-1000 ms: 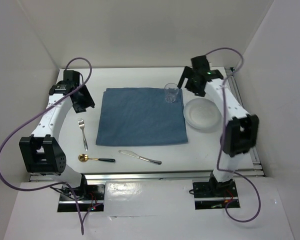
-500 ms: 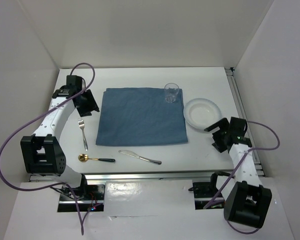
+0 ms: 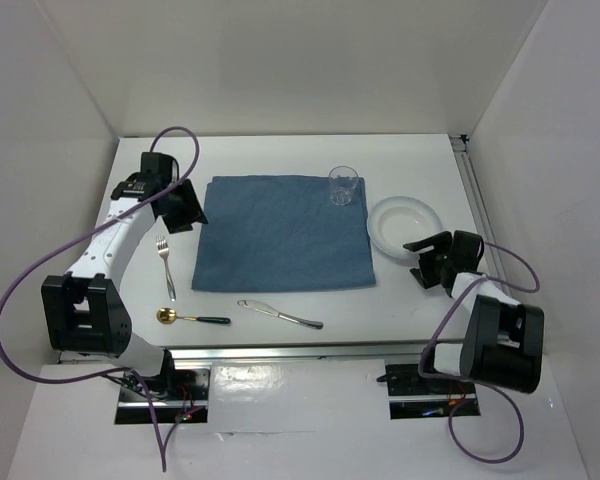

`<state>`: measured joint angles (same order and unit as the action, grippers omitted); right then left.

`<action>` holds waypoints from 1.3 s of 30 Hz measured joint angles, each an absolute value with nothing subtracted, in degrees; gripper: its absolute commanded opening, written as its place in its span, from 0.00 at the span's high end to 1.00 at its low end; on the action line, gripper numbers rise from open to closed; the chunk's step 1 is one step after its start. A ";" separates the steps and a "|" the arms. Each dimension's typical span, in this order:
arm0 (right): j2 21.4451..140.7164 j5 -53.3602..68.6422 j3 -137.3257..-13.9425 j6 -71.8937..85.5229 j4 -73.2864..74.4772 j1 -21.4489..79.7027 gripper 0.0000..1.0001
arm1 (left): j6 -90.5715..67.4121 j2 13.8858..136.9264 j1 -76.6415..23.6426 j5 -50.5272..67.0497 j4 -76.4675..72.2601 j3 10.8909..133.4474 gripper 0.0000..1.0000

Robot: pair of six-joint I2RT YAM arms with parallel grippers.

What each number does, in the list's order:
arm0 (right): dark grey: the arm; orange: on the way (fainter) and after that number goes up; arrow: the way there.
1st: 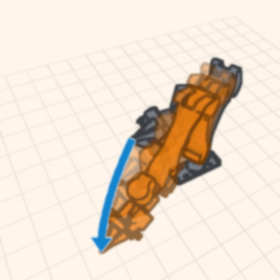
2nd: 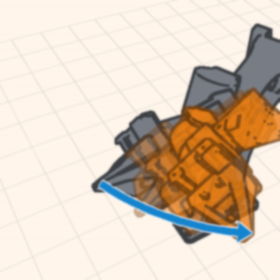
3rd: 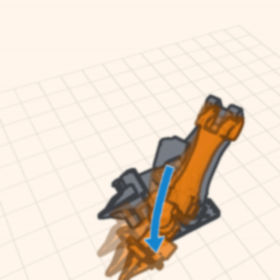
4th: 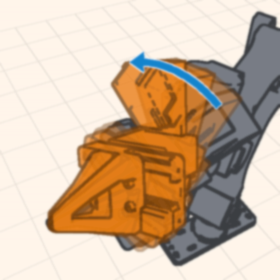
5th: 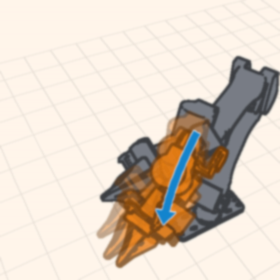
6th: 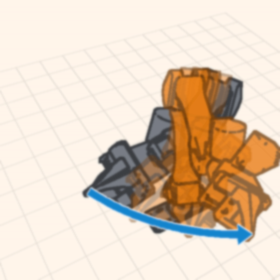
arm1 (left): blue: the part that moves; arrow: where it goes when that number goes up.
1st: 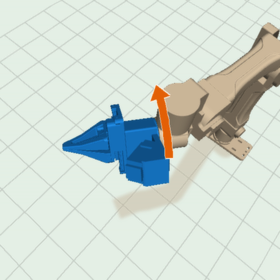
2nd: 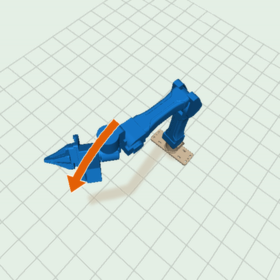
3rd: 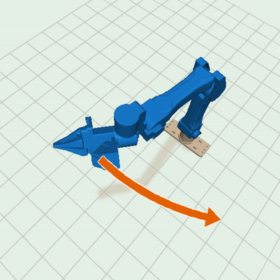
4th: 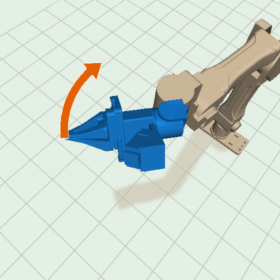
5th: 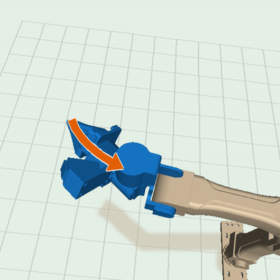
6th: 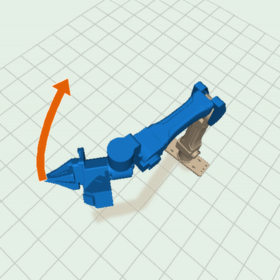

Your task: Set the dinner table for one person

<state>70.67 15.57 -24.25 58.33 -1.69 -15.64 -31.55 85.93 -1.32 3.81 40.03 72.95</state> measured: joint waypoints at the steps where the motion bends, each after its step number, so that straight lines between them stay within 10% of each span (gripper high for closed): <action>1: 72.51 15.70 -24.25 58.72 -3.11 -15.64 0.20 | -31.59 85.93 -1.56 3.84 39.99 72.93 0.42; 11: 81.69 13.45 -26.44 63.94 -11.31 -13.67 0.40 | -31.59 85.93 -1.96 3.84 40.03 72.73 0.42; 19: 84.93 7.31 -32.21 67.72 -7.38 -11.92 1.00 | -31.44 85.93 -1.98 3.20 41.82 73.30 0.46; 39: 62.17 6.26 -48.99 52.23 12.73 -3.57 1.00 | -32.25 85.82 -3.97 0.27 44.97 81.45 0.47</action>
